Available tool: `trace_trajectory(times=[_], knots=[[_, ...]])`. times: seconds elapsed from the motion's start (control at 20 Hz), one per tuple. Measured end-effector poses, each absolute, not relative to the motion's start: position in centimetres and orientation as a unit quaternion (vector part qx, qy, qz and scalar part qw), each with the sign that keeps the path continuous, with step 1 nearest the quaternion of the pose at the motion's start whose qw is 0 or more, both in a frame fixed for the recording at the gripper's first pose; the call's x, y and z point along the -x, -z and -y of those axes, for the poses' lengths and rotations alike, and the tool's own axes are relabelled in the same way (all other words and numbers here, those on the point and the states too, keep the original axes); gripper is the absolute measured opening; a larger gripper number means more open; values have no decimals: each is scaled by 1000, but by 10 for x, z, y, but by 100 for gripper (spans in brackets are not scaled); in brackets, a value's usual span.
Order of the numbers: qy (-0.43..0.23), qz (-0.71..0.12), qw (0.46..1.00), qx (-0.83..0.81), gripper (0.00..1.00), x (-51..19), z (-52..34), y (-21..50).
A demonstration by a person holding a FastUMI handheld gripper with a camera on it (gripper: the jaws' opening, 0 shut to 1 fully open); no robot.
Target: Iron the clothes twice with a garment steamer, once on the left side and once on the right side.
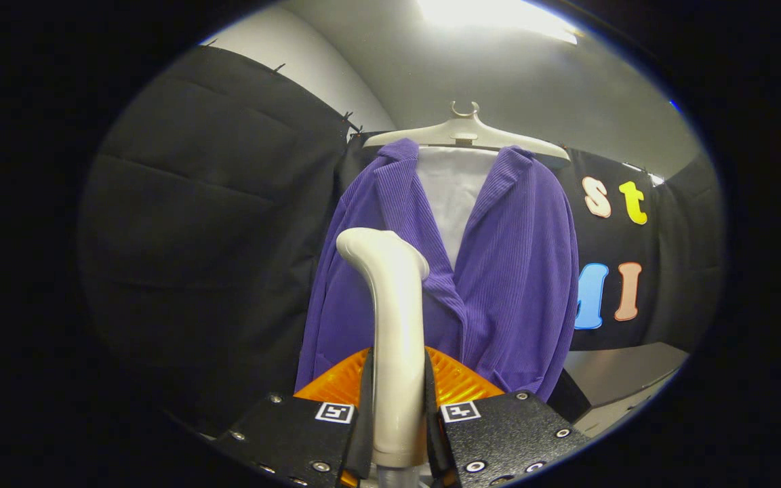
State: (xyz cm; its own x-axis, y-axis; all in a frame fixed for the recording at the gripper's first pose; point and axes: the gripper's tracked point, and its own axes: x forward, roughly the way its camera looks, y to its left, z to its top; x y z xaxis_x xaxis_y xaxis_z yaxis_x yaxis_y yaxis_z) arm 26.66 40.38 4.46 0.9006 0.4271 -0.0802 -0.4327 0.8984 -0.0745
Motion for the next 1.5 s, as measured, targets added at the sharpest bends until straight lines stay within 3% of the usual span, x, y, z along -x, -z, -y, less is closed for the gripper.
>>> trace_trajectory(times=[1.5], knots=[[-245,-184,949,80,32,-190,-359,150]])
